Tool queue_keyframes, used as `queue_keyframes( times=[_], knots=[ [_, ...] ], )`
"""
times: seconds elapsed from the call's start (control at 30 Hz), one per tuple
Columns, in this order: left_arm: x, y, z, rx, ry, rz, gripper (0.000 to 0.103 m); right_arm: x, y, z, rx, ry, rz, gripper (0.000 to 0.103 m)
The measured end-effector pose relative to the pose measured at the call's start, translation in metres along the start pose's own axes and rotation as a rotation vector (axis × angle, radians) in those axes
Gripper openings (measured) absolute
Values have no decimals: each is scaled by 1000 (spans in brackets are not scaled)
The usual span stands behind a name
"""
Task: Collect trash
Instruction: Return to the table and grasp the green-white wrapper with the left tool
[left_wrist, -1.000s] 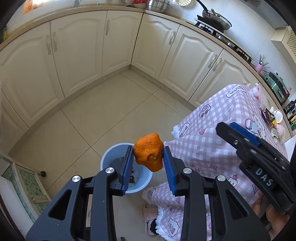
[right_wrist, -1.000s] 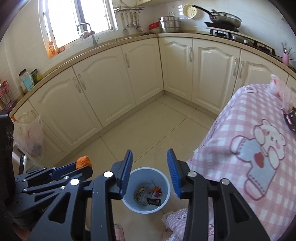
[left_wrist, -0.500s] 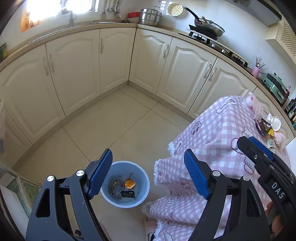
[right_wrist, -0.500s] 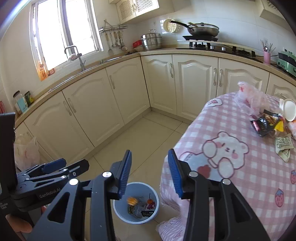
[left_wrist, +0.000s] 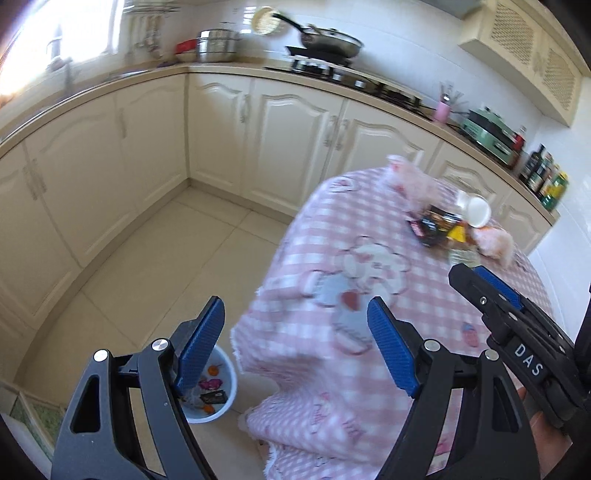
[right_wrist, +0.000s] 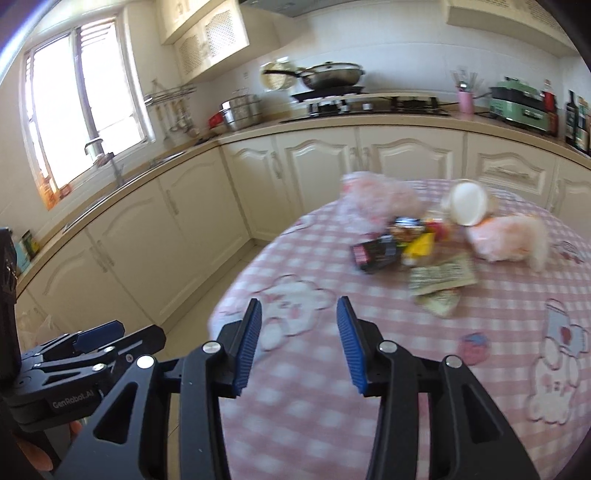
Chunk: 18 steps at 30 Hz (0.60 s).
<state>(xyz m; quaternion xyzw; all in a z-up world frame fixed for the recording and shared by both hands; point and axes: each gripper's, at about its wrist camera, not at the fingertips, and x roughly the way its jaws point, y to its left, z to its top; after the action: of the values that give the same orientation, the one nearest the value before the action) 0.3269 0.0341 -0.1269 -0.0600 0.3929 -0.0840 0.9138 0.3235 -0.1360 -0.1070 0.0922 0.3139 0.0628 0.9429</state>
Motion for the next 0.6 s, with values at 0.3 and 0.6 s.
queue_keyframes(
  times=[0.3,0.6],
  knots=[
    [37,-119,17,179,20,-121,76,-23,-127,3,169,-27,-175,47],
    [96,-173,29,184,95,-174,66,-13,-188,5,254,11,-176,48]
  ],
)
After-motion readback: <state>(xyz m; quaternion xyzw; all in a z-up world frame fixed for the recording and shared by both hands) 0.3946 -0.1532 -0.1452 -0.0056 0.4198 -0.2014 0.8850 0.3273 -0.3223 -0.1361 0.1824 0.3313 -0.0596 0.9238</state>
